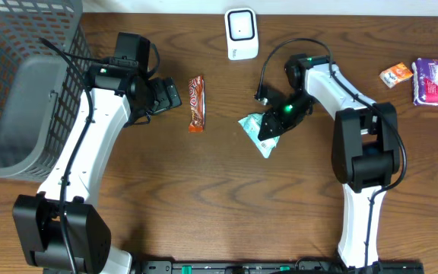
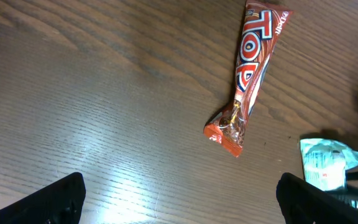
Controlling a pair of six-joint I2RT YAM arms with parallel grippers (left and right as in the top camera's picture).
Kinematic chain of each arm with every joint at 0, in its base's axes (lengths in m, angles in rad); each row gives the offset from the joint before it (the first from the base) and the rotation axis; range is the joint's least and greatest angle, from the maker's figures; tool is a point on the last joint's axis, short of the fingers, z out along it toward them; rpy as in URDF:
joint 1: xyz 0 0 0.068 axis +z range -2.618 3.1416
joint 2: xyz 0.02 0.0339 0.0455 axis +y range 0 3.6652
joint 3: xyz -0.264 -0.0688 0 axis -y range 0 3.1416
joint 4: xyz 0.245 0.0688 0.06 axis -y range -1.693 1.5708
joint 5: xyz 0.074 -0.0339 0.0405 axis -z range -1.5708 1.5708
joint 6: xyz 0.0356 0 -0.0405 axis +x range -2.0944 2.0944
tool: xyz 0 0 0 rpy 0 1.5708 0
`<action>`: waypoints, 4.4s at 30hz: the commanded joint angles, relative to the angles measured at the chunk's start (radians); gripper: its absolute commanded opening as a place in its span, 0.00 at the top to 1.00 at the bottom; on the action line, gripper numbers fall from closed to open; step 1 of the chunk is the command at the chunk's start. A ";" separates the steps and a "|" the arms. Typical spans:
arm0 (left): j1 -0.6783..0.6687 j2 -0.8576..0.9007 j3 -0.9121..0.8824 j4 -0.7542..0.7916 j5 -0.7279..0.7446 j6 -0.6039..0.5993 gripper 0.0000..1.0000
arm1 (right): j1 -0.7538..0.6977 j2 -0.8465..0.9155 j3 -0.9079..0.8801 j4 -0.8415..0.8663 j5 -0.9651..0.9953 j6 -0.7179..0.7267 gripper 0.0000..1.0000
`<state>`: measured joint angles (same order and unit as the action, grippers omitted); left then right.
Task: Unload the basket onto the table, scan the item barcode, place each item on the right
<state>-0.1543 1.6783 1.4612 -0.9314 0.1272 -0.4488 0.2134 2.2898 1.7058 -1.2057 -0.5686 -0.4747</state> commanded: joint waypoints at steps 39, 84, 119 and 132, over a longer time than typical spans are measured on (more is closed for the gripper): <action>0.001 0.000 0.009 -0.002 -0.013 -0.002 0.02 | 0.261 -0.006 0.276 -0.062 1.221 0.883 0.99; 0.001 0.000 0.009 -0.003 -0.013 -0.002 0.02 | 0.060 -0.006 0.465 -0.127 0.386 0.587 0.01; 0.001 0.000 0.009 -0.002 -0.013 -0.002 0.02 | -0.166 -0.006 -0.014 0.196 -0.064 0.507 0.28; 0.001 0.000 0.009 -0.002 -0.013 -0.002 0.02 | -0.119 -0.006 -0.019 0.237 -0.050 0.544 0.40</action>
<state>-0.1543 1.6783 1.4612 -0.9314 0.1272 -0.4492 0.0731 2.2814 1.7042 -0.9802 -0.6357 0.0452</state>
